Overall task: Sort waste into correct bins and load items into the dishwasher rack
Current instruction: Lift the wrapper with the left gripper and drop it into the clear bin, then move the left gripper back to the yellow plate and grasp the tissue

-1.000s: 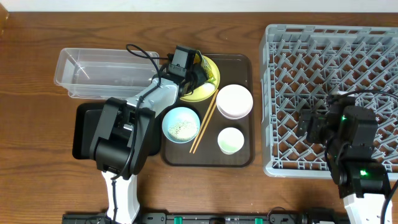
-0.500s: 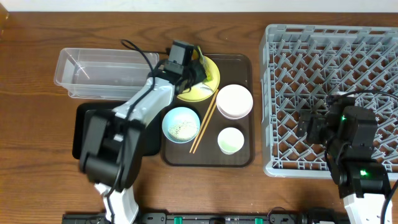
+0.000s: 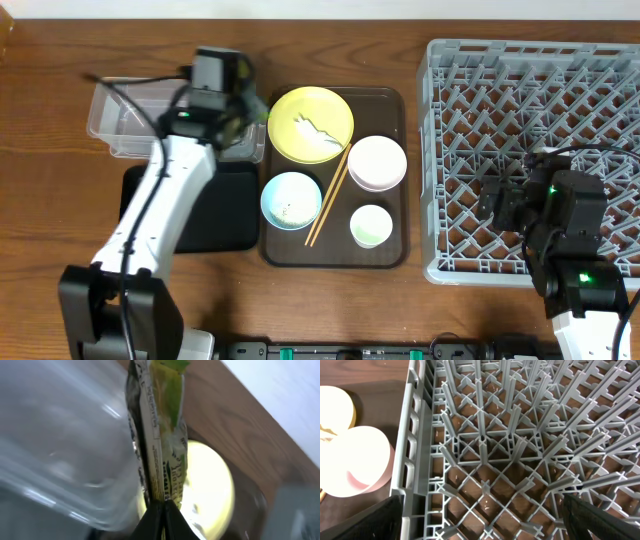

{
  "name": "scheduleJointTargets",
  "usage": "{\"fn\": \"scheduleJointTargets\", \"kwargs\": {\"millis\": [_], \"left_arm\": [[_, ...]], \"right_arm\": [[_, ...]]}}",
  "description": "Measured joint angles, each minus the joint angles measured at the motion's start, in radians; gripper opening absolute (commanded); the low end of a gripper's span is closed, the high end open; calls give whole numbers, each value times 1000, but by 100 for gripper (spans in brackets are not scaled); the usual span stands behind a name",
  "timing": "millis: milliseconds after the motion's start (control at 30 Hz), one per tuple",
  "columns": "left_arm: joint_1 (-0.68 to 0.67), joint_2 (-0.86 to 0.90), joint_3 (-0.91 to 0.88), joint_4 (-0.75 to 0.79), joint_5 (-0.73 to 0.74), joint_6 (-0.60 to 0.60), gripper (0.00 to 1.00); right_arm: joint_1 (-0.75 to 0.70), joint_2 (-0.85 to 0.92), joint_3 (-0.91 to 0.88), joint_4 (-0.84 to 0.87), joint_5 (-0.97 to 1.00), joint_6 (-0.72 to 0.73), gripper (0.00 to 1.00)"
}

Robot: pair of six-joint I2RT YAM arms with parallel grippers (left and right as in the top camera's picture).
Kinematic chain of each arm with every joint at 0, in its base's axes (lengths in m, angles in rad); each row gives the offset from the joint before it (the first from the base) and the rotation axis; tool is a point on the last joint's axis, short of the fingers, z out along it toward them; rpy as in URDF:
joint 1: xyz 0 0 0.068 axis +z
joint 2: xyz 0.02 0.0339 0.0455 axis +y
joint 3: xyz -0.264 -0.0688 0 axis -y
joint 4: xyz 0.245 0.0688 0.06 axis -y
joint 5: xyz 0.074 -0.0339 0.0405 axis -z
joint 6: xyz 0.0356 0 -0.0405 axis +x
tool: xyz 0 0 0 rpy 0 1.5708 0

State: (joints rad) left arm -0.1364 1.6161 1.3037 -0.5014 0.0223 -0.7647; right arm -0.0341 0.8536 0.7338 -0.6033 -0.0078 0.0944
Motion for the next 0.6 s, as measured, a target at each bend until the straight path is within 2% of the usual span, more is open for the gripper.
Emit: {"fn": "scheduleJointTargets", "kwargs": {"millis": [100,133,233,300,600], "left_arm": [[58,1,-2,-29,-24,-81,7],[71,1,-3,-29,-30,-103,14],[89,7,-3,-29,-37,-137,51],[91,14,-4,-26,-40,-154,61],[50,15,-6,51,55,-103,61]], "right_arm": [[0,0,0,0,0,0,99],[0,0,0,0,0,0,99],[0,0,0,0,0,0,99],[0,0,0,0,0,0,99],[0,0,0,0,0,0,99]]}}
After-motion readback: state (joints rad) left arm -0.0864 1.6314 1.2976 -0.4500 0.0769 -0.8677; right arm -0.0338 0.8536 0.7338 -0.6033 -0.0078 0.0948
